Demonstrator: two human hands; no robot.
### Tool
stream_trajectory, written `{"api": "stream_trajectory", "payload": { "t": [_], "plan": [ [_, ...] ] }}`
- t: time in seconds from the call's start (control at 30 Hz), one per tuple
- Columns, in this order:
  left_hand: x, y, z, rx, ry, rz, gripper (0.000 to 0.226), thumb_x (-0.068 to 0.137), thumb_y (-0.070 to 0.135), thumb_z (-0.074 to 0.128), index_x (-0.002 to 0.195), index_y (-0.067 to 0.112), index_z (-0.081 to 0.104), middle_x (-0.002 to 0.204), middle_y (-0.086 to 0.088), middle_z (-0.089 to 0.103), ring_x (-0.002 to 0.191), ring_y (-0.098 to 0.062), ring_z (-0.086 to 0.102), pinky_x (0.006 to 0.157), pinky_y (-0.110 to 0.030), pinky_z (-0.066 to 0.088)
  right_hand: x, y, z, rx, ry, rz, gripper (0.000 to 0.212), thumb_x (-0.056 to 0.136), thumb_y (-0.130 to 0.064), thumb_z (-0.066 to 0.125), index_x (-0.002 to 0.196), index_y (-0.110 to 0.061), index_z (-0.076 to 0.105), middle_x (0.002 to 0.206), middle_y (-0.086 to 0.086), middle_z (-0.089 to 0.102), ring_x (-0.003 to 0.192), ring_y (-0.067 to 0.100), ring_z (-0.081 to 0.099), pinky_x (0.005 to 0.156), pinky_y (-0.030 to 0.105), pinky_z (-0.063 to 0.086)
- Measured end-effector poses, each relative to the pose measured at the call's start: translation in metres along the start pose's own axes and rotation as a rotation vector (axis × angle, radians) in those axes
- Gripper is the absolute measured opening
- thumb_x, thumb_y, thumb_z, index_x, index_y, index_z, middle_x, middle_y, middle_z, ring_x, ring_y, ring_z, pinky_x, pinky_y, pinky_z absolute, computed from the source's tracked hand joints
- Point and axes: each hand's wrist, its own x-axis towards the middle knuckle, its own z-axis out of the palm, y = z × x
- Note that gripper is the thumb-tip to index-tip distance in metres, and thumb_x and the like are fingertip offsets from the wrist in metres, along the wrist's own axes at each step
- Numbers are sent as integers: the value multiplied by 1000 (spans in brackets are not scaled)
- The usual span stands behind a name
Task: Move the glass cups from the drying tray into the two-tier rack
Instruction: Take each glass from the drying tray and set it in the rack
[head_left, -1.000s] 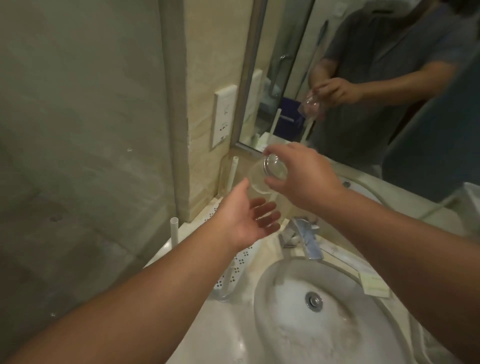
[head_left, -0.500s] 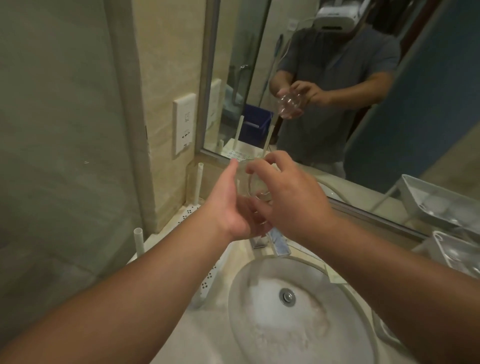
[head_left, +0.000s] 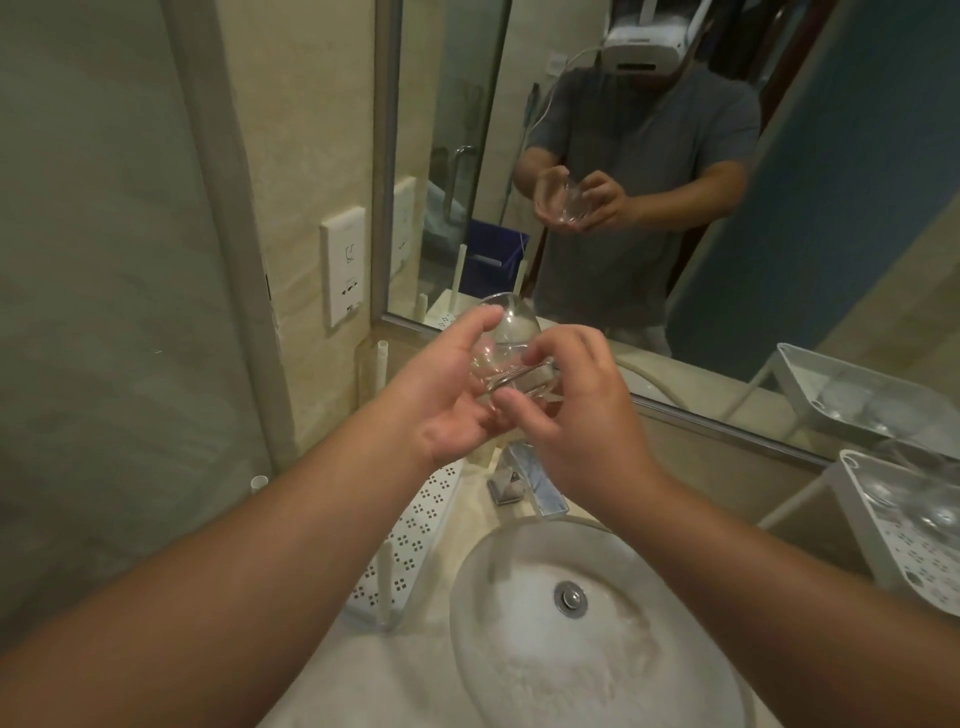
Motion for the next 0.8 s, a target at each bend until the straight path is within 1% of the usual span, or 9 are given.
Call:
{"api": "stream_trajectory", "payload": {
  "t": [0.07,0.13,0.2,0.27,0.33,0.43,0.6,0.7,0.8],
  "plan": [
    [-2,1,3,38,-18,35,43,92,37,66,124,9,65,111,-15,73,94,-31,72,81,-37,58,1,1,1,44,39,35,32,83,-30,76,101,-31,49,108,-13,44,88,1,57,68,18,55],
    [-5,1,7,71,-10,80,39,92,29,67,125,9,63,117,-17,71,101,-35,72,78,-37,60,1,2,2,100,55,75,40,81,-29,77,102,-34,44,108,-10,48,91,5,60,68,21,56],
    [-5,-1,8,136,10,149,45,86,22,72,129,13,59,122,-15,69,103,-34,72,74,-36,60,3,2,1,153,66,121,50,79,-30,79,109,-37,39,110,-10,50,94,7,61,71,23,56],
    [-6,-5,9,214,5,224,56,80,18,77,132,21,55,122,-10,68,103,-29,71,76,-37,58,4,1,0,214,74,164,65,78,-30,81,123,-39,35,114,-13,50,93,6,63,74,25,58],
    [-7,-10,11,367,11,348,55,84,14,75,133,26,52,121,-6,67,107,-24,69,79,-34,56,6,0,-1,266,59,210,84,77,-27,82,138,-40,27,117,-16,49,93,2,63,76,25,58],
    [-5,-16,13,558,39,546,60,82,12,78,131,35,51,118,2,66,107,-13,67,88,-34,58,5,3,-4,279,50,211,98,73,-22,85,147,-38,22,124,-12,47,103,7,62,85,33,58],
    [-1,-24,21,579,-33,570,76,70,19,81,137,36,49,127,3,60,115,-15,65,96,-38,56,2,13,-13,264,83,227,92,74,-18,82,147,-34,29,127,-10,49,111,12,59,90,37,56],
    [5,-31,28,568,-95,545,73,80,9,80,141,32,47,131,2,58,123,-19,60,101,-40,53,-3,22,-22,253,93,249,86,75,-21,82,145,-35,33,129,-10,49,115,11,56,92,38,55],
    [12,-42,38,578,-136,506,71,81,10,79,141,30,48,130,4,60,123,-19,60,100,-38,54,-12,34,-35,224,126,262,85,74,-23,83,143,-34,35,130,-11,50,117,10,56,92,37,55]
  ]
}}
